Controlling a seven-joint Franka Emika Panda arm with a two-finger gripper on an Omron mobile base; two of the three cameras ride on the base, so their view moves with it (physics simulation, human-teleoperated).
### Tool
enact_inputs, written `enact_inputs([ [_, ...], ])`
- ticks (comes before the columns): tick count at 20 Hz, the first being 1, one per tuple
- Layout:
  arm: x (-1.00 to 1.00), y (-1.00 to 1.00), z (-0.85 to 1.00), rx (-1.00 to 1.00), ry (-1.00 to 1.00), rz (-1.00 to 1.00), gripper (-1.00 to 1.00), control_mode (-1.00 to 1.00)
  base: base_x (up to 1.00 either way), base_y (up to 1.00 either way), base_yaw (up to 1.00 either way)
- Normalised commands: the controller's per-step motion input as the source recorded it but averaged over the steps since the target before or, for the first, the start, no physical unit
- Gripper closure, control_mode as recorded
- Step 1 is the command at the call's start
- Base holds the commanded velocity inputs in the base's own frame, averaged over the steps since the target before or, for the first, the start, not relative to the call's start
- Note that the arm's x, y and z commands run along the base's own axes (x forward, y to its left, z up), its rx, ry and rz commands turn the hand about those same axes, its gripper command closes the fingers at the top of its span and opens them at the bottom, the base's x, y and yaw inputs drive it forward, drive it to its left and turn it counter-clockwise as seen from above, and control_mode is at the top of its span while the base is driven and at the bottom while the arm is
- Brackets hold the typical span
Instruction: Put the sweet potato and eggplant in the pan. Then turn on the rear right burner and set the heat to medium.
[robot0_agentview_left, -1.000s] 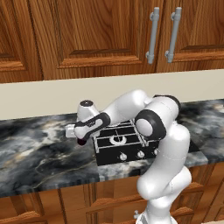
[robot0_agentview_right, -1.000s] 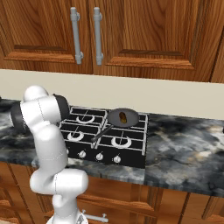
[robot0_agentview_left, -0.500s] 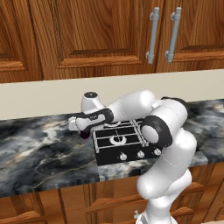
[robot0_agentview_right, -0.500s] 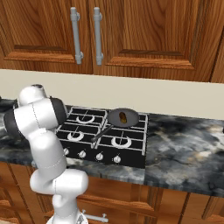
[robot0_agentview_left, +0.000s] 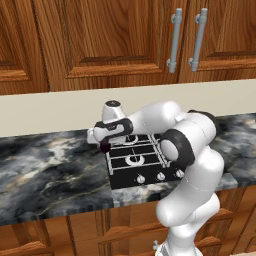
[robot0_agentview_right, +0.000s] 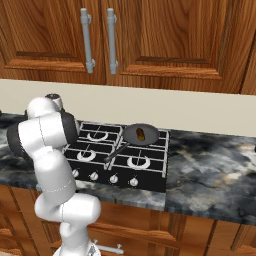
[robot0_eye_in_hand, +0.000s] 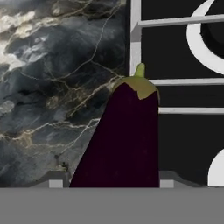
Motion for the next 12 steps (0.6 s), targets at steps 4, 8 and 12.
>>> enact_inputs([
  [4, 0.25, -0.34, 0.11, 0.0, 0.0, 0.0, 1.0, -1.0, 0.0, 0.0, 0.0],
  [8, 0.29, -0.42, 0.11, 0.0, 0.0, 0.0, 1.0, -1.0, 0.0, 0.0, 0.0],
  [12, 0.27, -0.49, 0.0, 0.0, 0.0, 0.0, 1.0, -1.0, 0.0, 0.0, 0.0],
])
